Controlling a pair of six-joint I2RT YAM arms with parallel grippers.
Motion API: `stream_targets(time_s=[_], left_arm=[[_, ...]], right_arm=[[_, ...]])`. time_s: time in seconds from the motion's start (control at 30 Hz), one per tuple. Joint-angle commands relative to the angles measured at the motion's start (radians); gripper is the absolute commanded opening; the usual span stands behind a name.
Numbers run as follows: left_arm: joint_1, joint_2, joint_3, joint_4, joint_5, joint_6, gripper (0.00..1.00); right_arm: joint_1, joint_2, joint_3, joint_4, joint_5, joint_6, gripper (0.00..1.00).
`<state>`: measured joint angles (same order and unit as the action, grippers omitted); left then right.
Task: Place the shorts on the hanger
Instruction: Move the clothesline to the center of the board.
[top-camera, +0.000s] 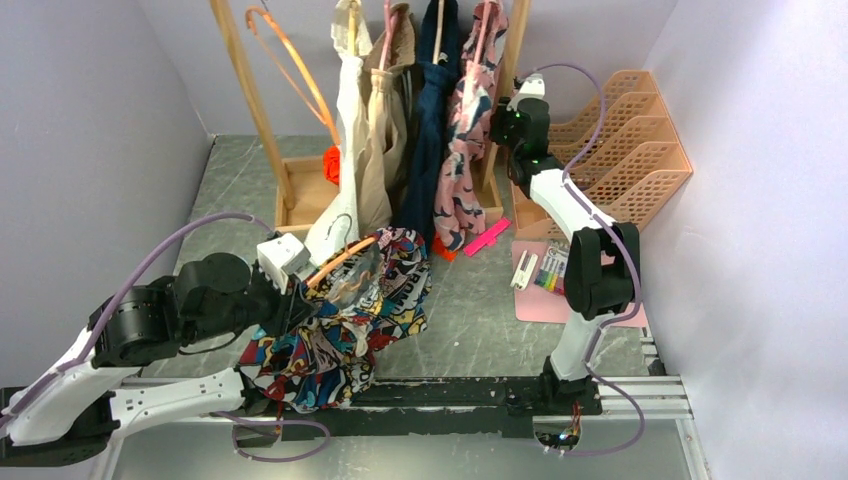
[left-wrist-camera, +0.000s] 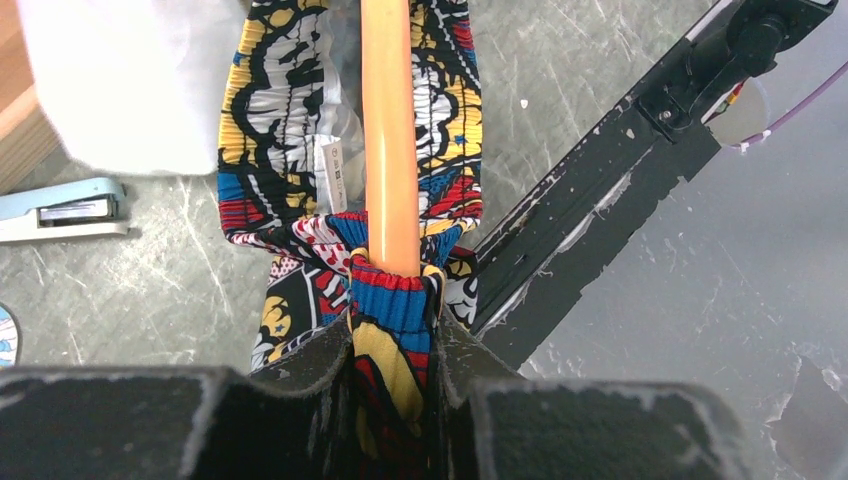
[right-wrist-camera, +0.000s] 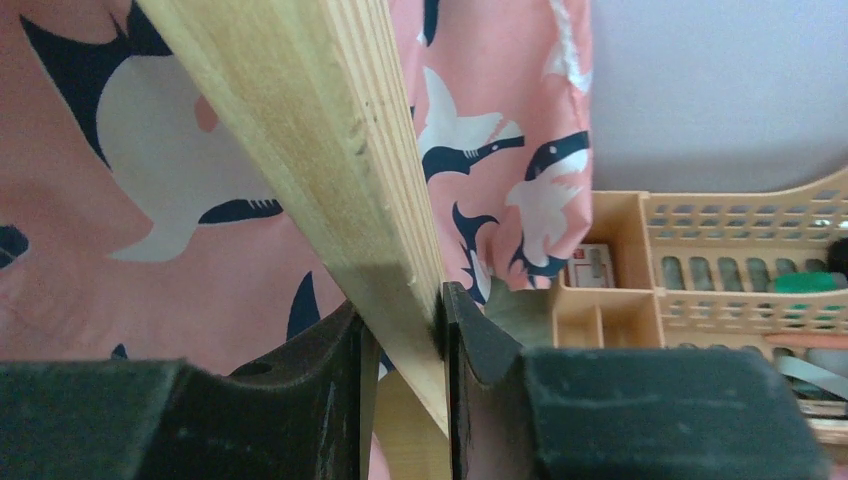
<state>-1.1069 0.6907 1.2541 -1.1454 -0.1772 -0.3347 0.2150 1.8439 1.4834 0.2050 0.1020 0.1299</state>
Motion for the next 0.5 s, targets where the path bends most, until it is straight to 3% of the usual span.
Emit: stream_targets(time_s=[0.0,0.4,0.47], left_arm=[[0.005,-0.029,0.009,0.033,-0.031,-0.023,0.07],[0.005,-0.014,0.108,-0.122,-0.105,-0.120,0.07],[0.005,0.000,0.147,-0.163,-0.122,-0.140,0.07]], right_arm=[[-0.102,-0.061,-0.022,0.041,0.118,0.013,0.00],[-0.132,-0.088,-0.045,0.050,0.108,0.029,0.00],[-0.131,-0.097,-0.058,0.061,0.098,0.049,0.10]])
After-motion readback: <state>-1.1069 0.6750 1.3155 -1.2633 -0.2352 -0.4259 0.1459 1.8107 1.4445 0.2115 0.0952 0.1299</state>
